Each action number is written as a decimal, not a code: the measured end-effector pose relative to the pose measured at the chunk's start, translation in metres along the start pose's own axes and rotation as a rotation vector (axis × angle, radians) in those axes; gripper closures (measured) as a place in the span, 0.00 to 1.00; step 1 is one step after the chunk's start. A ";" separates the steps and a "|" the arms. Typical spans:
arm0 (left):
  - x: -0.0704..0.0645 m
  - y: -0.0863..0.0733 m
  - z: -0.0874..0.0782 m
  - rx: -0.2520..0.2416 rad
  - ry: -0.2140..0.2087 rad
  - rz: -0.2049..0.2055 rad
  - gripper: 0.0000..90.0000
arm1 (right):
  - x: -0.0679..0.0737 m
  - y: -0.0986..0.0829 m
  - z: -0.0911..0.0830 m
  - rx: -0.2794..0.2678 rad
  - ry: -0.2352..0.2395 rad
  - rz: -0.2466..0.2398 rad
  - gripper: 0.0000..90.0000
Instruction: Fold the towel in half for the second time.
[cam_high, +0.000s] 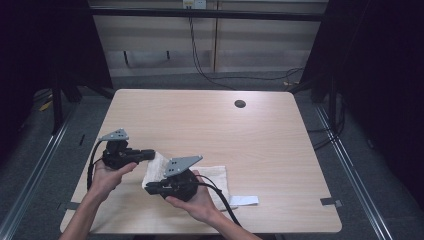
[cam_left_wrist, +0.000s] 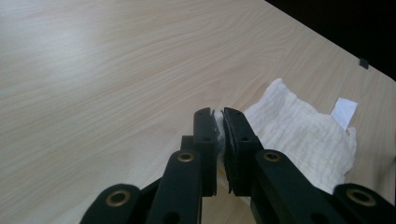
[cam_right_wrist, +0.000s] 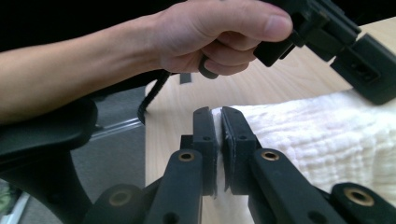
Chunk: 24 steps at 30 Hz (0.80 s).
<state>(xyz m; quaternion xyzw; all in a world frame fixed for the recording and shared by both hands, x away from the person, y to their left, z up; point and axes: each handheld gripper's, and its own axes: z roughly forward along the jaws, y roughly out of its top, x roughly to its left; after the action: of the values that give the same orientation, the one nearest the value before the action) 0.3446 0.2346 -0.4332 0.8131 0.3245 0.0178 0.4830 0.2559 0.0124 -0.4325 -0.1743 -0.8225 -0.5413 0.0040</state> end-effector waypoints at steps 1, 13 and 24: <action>-0.002 0.002 0.002 -0.001 -0.010 0.004 0.94 | 0.001 0.000 -0.003 -0.001 -0.004 -0.009 0.94; -0.023 0.023 0.039 0.027 -0.038 0.037 0.94 | -0.002 -0.006 -0.043 0.007 -0.058 -0.006 0.94; -0.049 0.046 0.078 0.056 -0.060 0.093 0.94 | -0.010 -0.021 -0.078 -0.017 -0.118 0.030 0.94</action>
<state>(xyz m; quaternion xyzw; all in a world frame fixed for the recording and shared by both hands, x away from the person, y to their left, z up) 0.3563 0.1325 -0.4243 0.8407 0.2721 0.0066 0.4681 0.2452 -0.0669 -0.4207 -0.2183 -0.8141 -0.5368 -0.0376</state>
